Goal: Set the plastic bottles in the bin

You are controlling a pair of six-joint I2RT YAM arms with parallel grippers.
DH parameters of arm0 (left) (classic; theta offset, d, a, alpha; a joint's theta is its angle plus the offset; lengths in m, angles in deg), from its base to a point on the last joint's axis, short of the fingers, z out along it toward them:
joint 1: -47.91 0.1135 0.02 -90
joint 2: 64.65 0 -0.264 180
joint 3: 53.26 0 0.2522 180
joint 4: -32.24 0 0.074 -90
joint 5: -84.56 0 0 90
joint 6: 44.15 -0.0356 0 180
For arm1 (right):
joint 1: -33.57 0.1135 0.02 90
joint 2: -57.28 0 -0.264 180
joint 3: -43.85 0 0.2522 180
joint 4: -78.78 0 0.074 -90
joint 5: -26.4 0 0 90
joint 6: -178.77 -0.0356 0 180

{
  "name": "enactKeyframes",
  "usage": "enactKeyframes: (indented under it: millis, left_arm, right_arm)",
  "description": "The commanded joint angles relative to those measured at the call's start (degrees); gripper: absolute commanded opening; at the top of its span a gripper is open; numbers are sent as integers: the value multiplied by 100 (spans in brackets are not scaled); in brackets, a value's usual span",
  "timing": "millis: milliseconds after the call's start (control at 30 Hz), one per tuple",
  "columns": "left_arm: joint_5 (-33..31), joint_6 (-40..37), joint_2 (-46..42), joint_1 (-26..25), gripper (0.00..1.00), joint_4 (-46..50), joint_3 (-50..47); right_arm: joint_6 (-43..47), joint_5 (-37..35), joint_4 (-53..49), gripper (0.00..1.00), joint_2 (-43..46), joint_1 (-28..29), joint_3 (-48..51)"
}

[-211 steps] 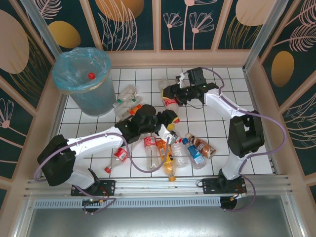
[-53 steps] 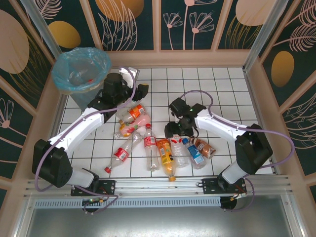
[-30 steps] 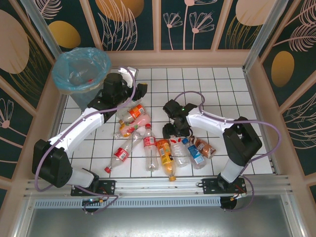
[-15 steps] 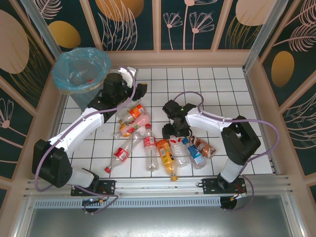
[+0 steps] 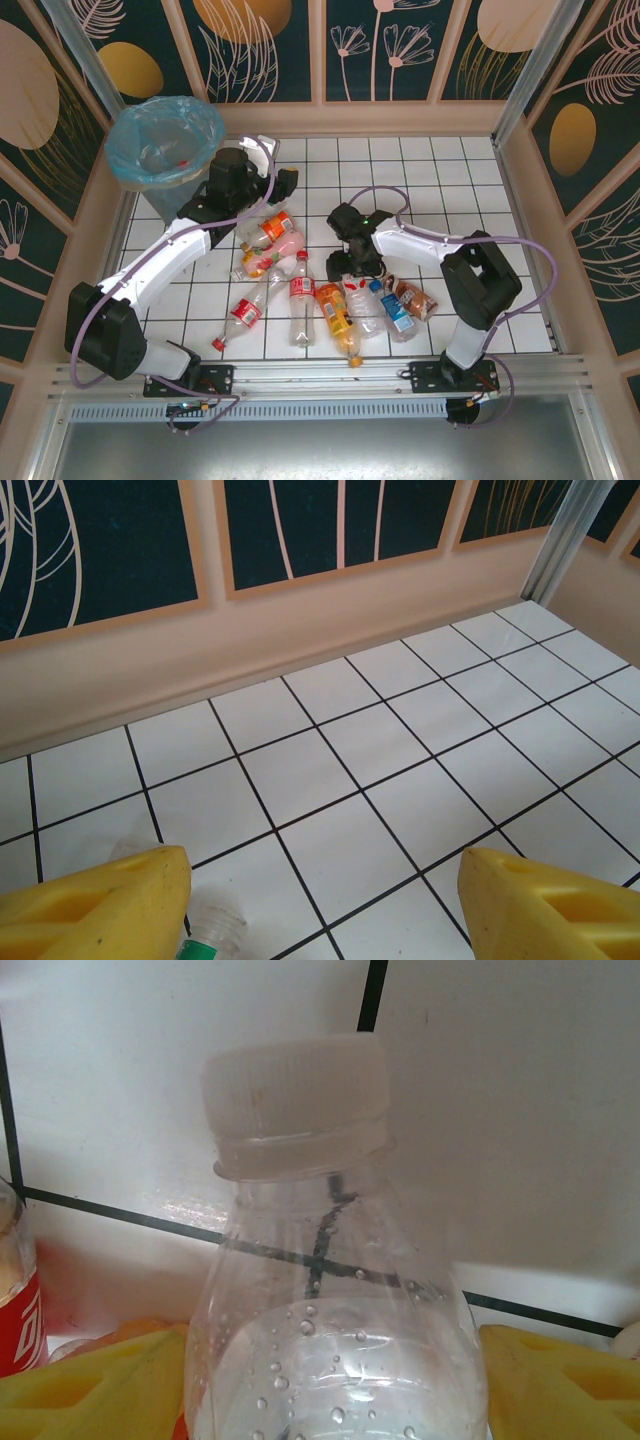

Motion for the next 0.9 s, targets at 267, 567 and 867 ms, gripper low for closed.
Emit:
enactKeyframes:
  millis: [267, 567, 867]
  left_arm:
    - [51, 89, -55, 12, 71, 112, 233]
    - [565, 563, -10, 11, 69, 349, 659]
    - [1823, 1296, 148, 15, 70, 496, 1167]
  right_arm:
    - [258, -392, -137, 62, 75, 12, -379]
    - [597, -505, -289, 56, 574, -12, -860]
    - [1198, -761, 100, 53, 893, -163, -1614]
